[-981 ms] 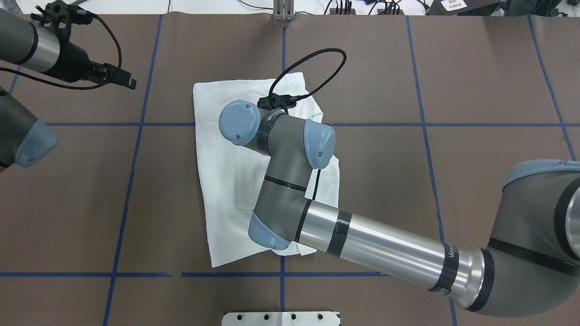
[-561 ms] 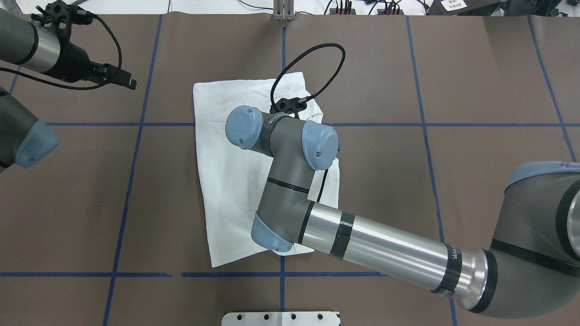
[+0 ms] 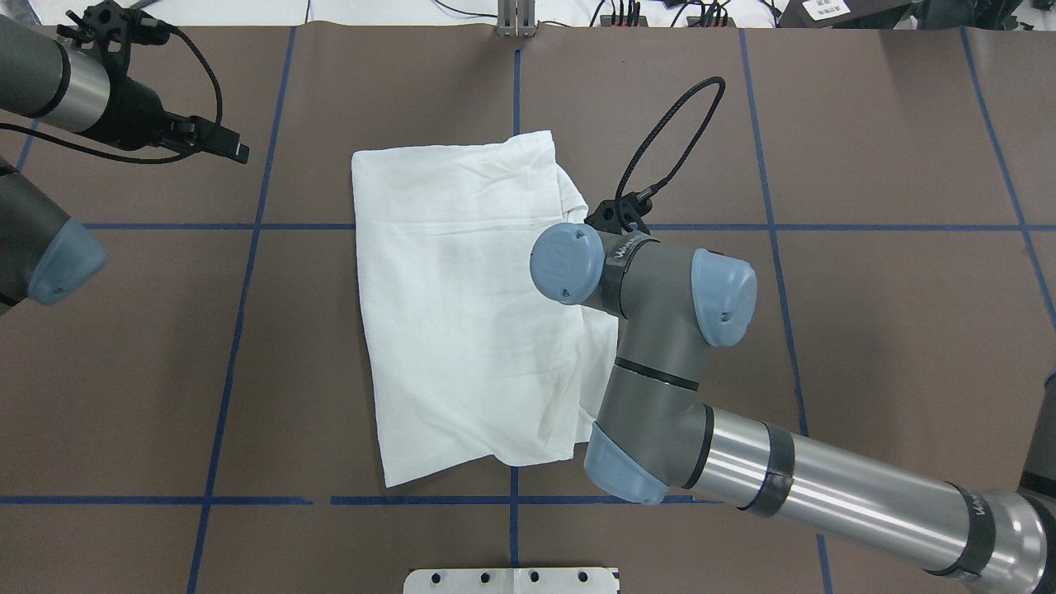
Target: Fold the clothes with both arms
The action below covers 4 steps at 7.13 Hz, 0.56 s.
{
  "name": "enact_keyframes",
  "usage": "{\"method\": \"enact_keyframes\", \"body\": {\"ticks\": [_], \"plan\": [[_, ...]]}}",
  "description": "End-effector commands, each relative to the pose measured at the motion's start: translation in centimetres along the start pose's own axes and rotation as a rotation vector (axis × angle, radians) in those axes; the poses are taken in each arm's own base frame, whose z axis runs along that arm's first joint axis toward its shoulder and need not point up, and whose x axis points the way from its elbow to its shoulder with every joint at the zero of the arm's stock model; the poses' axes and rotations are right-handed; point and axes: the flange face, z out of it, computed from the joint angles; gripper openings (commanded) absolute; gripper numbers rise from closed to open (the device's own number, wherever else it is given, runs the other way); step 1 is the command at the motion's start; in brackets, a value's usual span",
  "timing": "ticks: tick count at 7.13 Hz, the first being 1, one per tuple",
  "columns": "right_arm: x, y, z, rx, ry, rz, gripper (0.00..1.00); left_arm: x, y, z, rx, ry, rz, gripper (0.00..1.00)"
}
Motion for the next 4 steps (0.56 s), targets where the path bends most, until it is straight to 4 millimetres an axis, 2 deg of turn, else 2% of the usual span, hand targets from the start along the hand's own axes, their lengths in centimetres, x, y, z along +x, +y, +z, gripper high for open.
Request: {"method": "enact_keyframes", "body": {"ticks": [1,2,3,4], "plan": [[2.4,0.5,-4.8,0.016,-0.148,0.062,1.0,0.3,0.0,-0.2,0.003,0.005,0.0,1.0],[3.1,1.1,-6.2,0.043,-0.219,0.131,1.0,1.3,0.4,0.0,-0.002,0.015,-0.039,1.0],[2.0,2.8,-5.2,0.08,-0.307,0.184,1.0,3.1,1.2,0.0,-0.008,0.036,-0.053,1.0],[-0.6,4.4,-4.8,0.109,-0.4,0.201,1.0,4.2,2.5,-0.3,-0.017,0.052,-0.075,1.0]]}}
